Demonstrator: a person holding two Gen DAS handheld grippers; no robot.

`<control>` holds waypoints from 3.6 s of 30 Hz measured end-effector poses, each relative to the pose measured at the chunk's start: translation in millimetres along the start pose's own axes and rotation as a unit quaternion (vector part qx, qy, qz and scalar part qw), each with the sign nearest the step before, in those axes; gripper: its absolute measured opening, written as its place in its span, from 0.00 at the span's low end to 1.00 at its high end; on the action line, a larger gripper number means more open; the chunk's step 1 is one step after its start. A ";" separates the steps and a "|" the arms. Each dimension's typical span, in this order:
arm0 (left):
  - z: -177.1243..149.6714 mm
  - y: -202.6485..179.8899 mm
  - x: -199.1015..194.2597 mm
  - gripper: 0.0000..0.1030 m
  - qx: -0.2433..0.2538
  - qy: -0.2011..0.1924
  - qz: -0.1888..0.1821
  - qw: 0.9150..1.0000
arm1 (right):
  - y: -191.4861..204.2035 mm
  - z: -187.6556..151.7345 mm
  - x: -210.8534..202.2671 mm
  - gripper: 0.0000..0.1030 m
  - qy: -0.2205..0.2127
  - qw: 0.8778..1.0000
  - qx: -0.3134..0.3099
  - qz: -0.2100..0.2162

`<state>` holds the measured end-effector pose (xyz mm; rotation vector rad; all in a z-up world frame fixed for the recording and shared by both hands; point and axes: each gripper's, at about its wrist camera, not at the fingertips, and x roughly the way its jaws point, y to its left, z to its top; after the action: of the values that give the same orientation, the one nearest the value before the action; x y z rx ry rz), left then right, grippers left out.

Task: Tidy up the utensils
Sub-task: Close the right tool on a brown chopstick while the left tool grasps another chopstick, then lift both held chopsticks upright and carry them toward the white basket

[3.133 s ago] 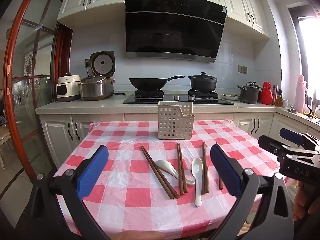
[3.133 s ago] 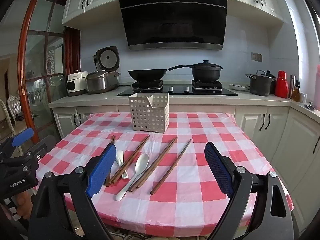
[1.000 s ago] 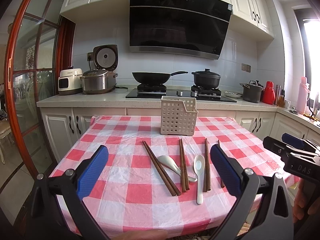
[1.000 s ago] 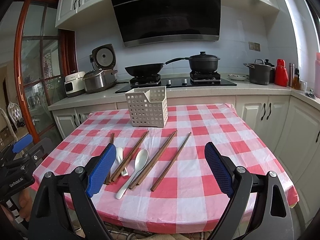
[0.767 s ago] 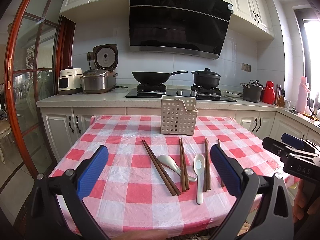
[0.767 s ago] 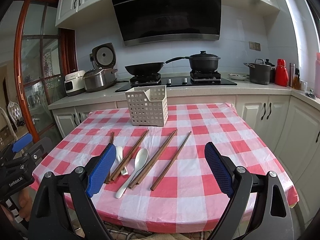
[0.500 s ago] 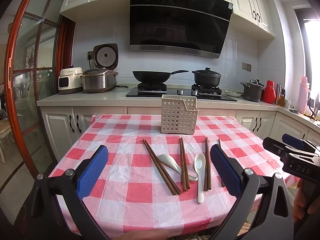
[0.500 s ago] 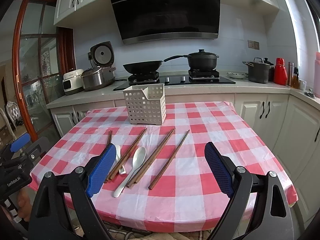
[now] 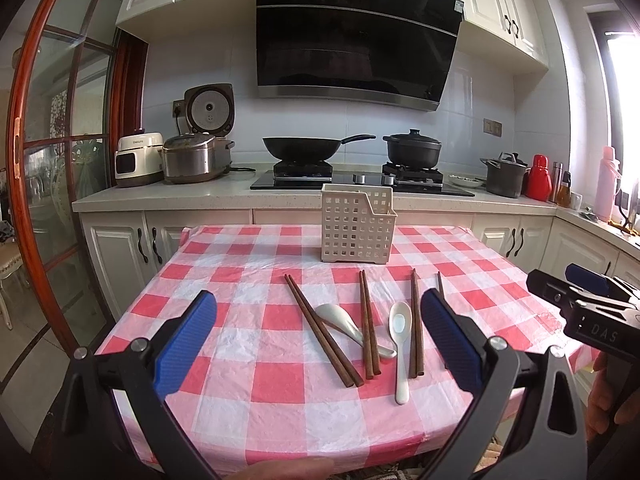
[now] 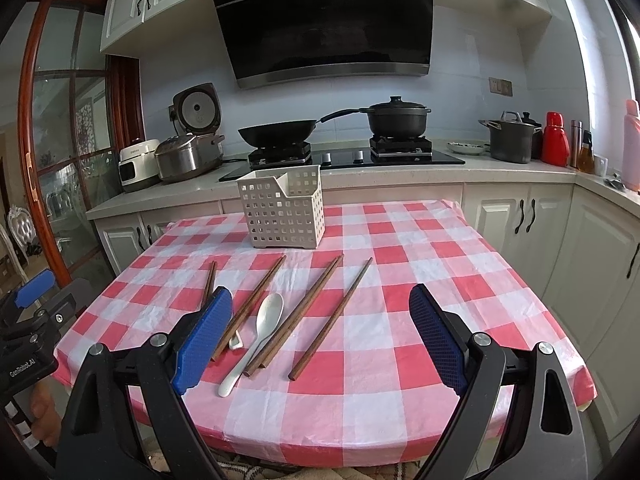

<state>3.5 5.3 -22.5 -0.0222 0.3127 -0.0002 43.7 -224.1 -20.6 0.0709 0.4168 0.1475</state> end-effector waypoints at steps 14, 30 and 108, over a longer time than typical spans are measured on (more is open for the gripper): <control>-5.8 32.4 58.4 0.95 -0.077 0.136 0.032 0.987 | -38.1 -13.2 64.7 0.82 0.081 0.994 0.041 -0.054; -16.9 39.0 159.2 0.95 -0.059 0.255 0.034 0.965 | -58.2 -13.2 181.7 0.41 0.202 0.975 0.071 -0.057; 54.3 53.8 181.2 0.06 -0.085 0.154 0.014 0.984 | -51.9 59.9 150.4 0.06 0.083 0.996 0.046 0.002</control>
<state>192.4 59.6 -27.8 -0.1889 0.6218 0.0505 210.7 -254.0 -30.9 0.1504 0.5889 0.1379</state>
